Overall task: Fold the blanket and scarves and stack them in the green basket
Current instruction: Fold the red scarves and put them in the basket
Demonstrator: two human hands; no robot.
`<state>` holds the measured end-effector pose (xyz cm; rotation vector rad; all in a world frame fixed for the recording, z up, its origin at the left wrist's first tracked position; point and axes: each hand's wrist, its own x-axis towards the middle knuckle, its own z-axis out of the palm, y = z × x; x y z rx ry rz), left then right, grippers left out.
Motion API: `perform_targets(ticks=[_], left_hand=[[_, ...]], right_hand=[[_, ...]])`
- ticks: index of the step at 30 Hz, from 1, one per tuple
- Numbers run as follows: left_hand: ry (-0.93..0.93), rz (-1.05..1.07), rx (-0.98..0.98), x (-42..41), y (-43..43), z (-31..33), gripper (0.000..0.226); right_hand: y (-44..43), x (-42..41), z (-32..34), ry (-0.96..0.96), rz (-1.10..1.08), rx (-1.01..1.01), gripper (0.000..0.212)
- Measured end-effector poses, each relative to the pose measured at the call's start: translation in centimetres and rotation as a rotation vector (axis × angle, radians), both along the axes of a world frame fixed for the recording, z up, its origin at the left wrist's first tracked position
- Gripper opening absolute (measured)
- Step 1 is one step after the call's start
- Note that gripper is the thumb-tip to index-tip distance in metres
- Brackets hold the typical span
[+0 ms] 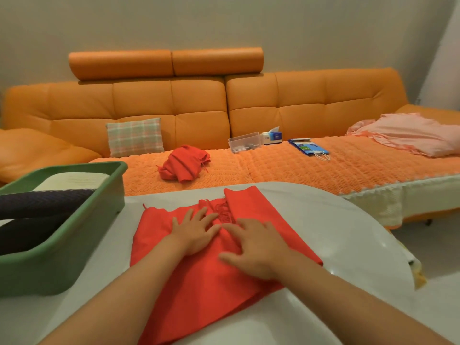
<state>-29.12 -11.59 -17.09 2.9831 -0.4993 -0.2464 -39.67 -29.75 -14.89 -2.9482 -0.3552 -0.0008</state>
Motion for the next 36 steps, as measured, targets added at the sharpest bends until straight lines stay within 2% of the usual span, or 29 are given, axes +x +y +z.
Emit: perform_targets(ticks=[2, 4, 10, 12, 16, 18, 21, 23, 25, 27, 30, 33, 34, 36], left_hand=[[0.022, 0.063, 0.047, -0.2, 1.0, 0.4, 0.058], [0.016, 0.092, 0.109, -0.4, 1.5, 1.3, 0.062], [-0.092, 0.089, 0.333, -2.1, 2.2, 4.5, 0.073], [-0.130, 0.087, 0.380, -2.7, 2.7, 5.3, 0.069], [-0.262, 0.072, 0.293, -2.7, 4.8, 5.3, 0.045], [-0.308, 0.030, 0.203, -2.3, 6.2, 3.8, 0.051], [-0.100, 0.039, 0.076, -1.6, 8.6, 0.7, 0.071], [0.002, 0.094, 0.027, -1.1, 9.7, -0.6, 0.072], [0.065, 0.113, 0.106, -0.8, 9.8, 0.0, 0.073], [0.132, 0.153, 0.265, -1.0, 9.2, 1.7, 0.070], [-0.001, 0.203, 0.387, -0.5, 8.2, 3.7, 0.050], [-0.308, 0.141, 0.235, 1.1, 8.3, 3.4, 0.038], [-0.345, 0.089, 0.168, 1.9, 8.6, 2.7, 0.040], [-0.290, 0.011, 0.075, 3.3, 9.3, 1.7, 0.045]], right_hand=[[1.9, -1.1, -1.2, 0.136, 0.001, -0.085, 0.100], [1.5, -0.9, -1.4, 0.189, 0.017, -0.184, 0.104], [-3.4, 2.1, 1.6, 0.096, -0.035, -0.254, 0.105], [-4.5, 2.8, 2.3, 0.030, -0.080, -0.307, 0.102], [-4.4, 3.6, 2.5, 0.017, -0.118, -0.320, 0.084], [-3.4, 3.9, 2.2, 0.072, -0.092, -0.248, 0.082], [-2.0, 4.7, 1.4, 0.096, -0.089, -0.078, 0.072], [-1.9, 5.6, 0.7, -0.005, -0.069, -0.098, 0.059], [-2.3, 6.2, 0.1, -0.064, -0.024, -0.160, 0.046], [-2.9, 6.8, -0.1, -0.061, 0.004, -0.185, 0.036], [-3.6, 7.5, -0.3, -0.087, 0.024, -0.154, 0.035], [-3.4, 7.8, -0.3, -0.193, 0.015, -0.176, 0.033], [-3.3, 7.8, -0.3, -0.221, -0.001, -0.203, 0.031], [-3.3, 7.9, -0.4, -0.259, -0.035, -0.269, 0.031]])
